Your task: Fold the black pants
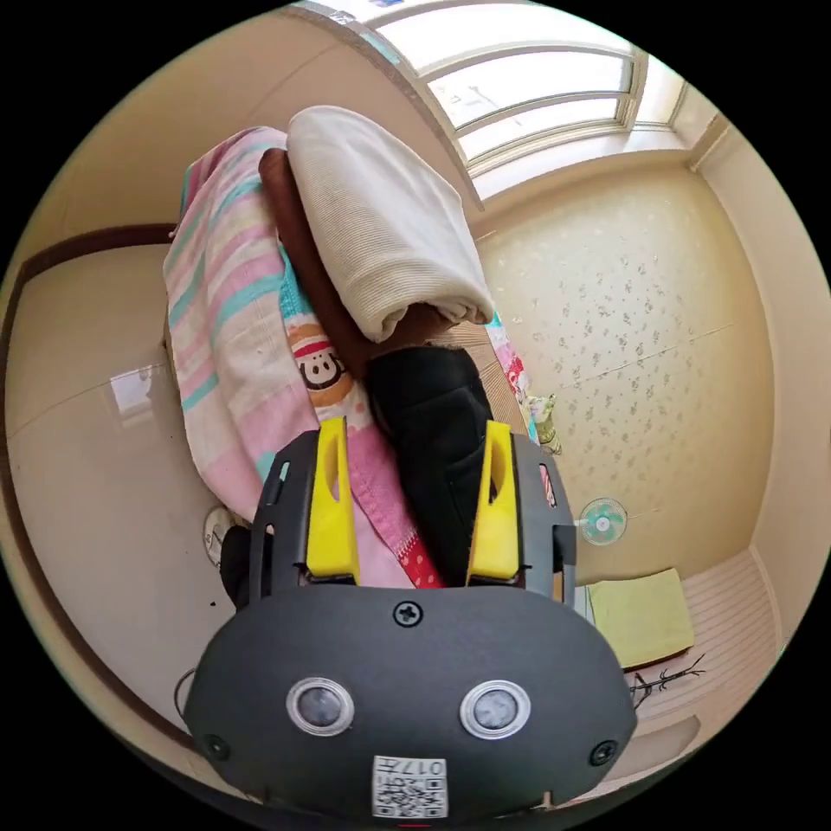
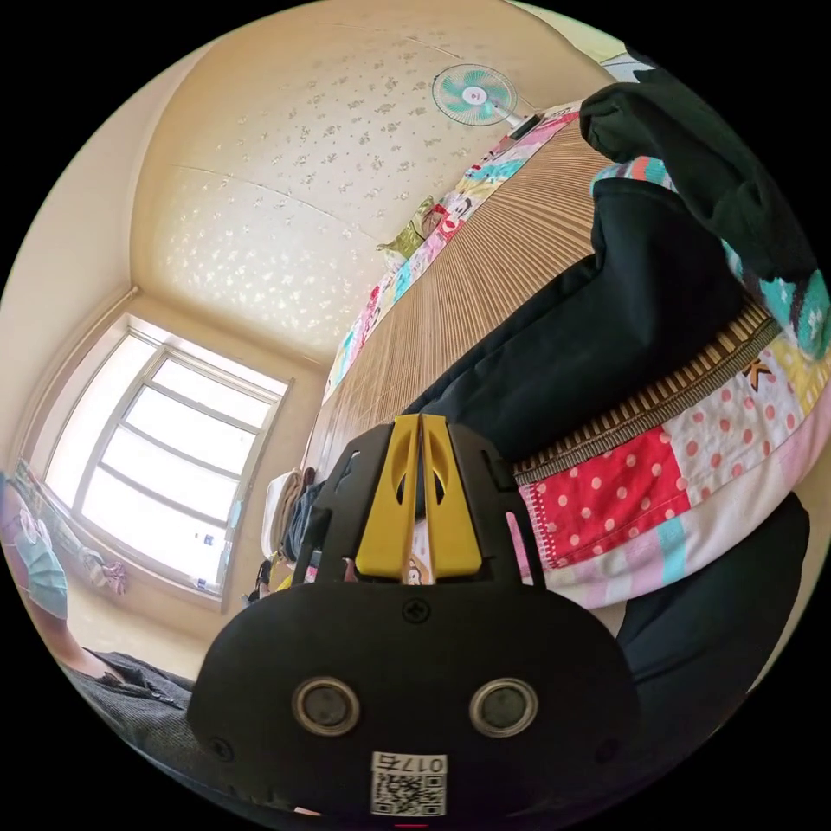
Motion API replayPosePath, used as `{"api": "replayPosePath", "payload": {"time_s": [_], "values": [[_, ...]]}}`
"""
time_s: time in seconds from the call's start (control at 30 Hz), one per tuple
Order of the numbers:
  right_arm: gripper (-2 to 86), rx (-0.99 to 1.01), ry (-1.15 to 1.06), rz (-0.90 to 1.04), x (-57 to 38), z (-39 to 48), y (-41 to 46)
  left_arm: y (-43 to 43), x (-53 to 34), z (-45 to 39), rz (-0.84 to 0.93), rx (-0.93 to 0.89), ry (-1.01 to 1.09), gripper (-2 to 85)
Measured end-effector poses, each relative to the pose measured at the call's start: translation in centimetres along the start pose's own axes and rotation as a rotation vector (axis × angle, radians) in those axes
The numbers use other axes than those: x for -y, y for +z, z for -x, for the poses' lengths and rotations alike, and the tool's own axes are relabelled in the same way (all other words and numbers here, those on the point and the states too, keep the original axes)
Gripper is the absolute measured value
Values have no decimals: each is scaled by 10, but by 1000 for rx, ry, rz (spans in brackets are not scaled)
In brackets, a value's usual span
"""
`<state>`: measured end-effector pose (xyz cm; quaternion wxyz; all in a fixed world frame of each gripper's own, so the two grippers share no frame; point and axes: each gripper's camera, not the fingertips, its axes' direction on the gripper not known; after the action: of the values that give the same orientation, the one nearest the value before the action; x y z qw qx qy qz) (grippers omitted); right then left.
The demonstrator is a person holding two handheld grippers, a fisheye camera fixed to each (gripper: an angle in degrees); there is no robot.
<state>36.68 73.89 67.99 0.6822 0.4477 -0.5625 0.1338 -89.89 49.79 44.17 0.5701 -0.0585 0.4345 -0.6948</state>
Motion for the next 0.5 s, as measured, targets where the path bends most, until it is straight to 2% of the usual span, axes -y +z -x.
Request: {"api": "replayPosePath", "payload": {"time_s": [0.1, 0.17, 0.3, 0.4, 0.47, 0.5], "values": [[3, -3, -30, 48, 1, 7, 13, 6, 17, -48, -7, 166, 173, 215], [3, 6, -31, 65, 1, 7, 20, 27, 20, -86, -16, 414, 381, 175], [3, 34, -12, 87, -2, 1, 32, 85, 21, -86, 193, 523, 469, 96], [3, 32, 9, 106, -4, -8, 38, 68, 23, -84, 188, 351, 554, 54], [4, 38, 28, 110, -3, -13, 38, 21, 37, -56, 81, -2, 528, 53], [4, 43, 29, 102, -3, -15, 37, 15, 41, -42, 66, -72, 482, 56]]}}
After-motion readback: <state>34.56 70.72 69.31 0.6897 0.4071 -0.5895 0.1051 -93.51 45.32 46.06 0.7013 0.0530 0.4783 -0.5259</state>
